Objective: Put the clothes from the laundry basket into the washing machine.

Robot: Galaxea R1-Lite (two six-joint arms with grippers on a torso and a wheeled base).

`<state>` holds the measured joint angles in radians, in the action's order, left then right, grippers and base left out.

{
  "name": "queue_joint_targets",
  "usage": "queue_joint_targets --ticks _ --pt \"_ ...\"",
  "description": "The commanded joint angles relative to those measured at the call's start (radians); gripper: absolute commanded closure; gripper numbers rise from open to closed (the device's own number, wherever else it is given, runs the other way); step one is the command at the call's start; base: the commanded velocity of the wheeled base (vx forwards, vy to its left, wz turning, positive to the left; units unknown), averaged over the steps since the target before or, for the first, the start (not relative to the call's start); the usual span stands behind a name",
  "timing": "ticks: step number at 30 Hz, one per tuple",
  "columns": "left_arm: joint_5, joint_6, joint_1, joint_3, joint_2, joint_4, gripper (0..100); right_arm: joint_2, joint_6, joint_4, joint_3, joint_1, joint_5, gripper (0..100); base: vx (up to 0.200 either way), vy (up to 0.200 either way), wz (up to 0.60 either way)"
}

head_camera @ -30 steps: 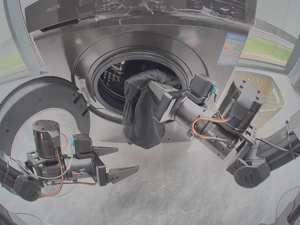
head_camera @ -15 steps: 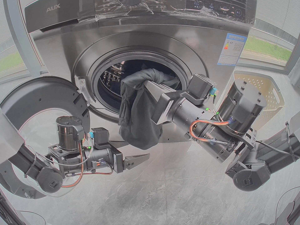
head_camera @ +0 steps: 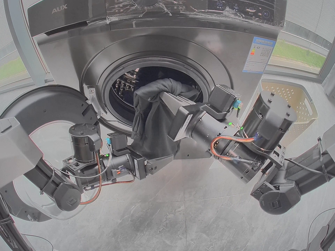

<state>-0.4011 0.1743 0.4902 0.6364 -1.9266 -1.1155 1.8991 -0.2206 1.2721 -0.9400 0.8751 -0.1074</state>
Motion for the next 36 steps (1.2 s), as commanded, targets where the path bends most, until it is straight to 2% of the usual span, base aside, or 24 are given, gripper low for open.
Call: queue_joint_targets --ticks 1,9,16,21,23,27,33,34,36 --pt "0.005 0.025 0.034 -0.009 0.012 -0.020 0 0.011 0.000 0.001 -0.002 -0.007 0.000 100 0.000 0.000 0.00" --pt "0.004 0.028 0.105 -0.075 0.100 -0.024 0 0.020 0.001 0.001 -0.008 -0.016 0.000 100 0.000 0.000 0.00" --pt "0.004 0.021 0.108 -0.070 0.064 -0.027 0 0.020 0.001 0.001 -0.010 -0.013 0.000 100 0.000 0.000 0.00" --pt "0.005 0.027 0.108 -0.067 0.009 -0.106 0 0.020 0.001 0.001 -0.010 -0.008 0.000 100 0.000 0.000 0.00" --pt "0.011 0.027 0.108 -0.063 -0.023 -0.144 0 0.021 0.001 0.001 -0.010 -0.007 0.000 100 0.000 0.000 0.00" --pt "0.061 0.028 0.103 -0.027 -0.092 -0.199 0 0.020 0.001 0.003 -0.010 -0.004 0.000 100 0.000 0.000 0.00" --pt "0.094 0.030 0.103 0.003 -0.106 -0.214 0 0.020 0.001 0.003 -0.008 -0.004 0.000 100 0.000 0.000 0.00" --pt "0.105 0.030 0.105 0.008 -0.106 -0.216 100 0.020 0.001 0.003 -0.008 -0.004 -0.001 100 0.000 0.000 0.00" --pt "0.114 0.028 0.108 0.011 -0.104 -0.217 100 0.020 0.001 0.004 -0.006 -0.004 0.000 100 0.000 0.000 0.00"
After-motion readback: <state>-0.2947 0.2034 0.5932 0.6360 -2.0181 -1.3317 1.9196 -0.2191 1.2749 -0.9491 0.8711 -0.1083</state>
